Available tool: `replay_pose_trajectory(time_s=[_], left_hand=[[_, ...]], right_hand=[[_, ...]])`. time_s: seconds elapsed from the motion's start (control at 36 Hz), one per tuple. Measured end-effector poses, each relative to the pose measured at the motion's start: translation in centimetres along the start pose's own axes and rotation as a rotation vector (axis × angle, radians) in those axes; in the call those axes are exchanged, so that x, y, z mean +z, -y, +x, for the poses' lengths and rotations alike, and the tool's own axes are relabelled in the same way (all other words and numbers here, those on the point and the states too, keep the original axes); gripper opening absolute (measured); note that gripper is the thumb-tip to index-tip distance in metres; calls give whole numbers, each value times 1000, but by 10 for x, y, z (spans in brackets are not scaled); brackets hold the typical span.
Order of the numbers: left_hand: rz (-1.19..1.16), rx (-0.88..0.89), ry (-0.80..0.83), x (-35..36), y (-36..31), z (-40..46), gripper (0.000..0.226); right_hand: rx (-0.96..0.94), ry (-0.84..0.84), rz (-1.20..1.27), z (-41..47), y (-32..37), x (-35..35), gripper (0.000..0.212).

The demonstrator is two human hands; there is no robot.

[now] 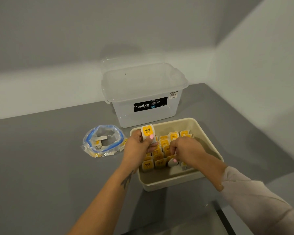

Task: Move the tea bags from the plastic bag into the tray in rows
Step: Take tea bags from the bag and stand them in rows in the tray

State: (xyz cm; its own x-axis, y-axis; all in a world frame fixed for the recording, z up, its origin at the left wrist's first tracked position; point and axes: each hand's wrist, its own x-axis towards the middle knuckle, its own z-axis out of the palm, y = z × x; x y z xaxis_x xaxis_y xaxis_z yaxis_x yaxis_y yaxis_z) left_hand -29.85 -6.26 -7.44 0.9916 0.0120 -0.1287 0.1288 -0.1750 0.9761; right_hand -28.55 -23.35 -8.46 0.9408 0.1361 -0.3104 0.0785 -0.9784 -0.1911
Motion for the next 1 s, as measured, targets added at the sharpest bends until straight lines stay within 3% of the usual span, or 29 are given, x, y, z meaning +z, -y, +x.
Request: replay_pose_trajectory(time_s=[0.19, 0.47, 0.61, 0.78, 0.92, 1.0], left_hand=[[108, -11, 41, 3, -1, -1, 44], [107, 22, 124, 8, -1, -1, 31], [206, 39, 162, 17, -3, -1, 31], [402, 48, 192, 27, -4, -1, 39], [386, 60, 257, 19, -2, -1, 51], [395, 117, 209, 10, -3, 1, 49]], right_hand=[[10, -8, 0, -2, 1, -5, 21], [-58, -186, 344, -9, 1, -32, 4], [-152, -247, 495, -15, 10, -47, 21], [-167, -247, 387, -23, 11, -55, 3], [-174, -251, 333, -30, 3, -53, 4], [-165, -196, 287, -33, -1, -48, 6]])
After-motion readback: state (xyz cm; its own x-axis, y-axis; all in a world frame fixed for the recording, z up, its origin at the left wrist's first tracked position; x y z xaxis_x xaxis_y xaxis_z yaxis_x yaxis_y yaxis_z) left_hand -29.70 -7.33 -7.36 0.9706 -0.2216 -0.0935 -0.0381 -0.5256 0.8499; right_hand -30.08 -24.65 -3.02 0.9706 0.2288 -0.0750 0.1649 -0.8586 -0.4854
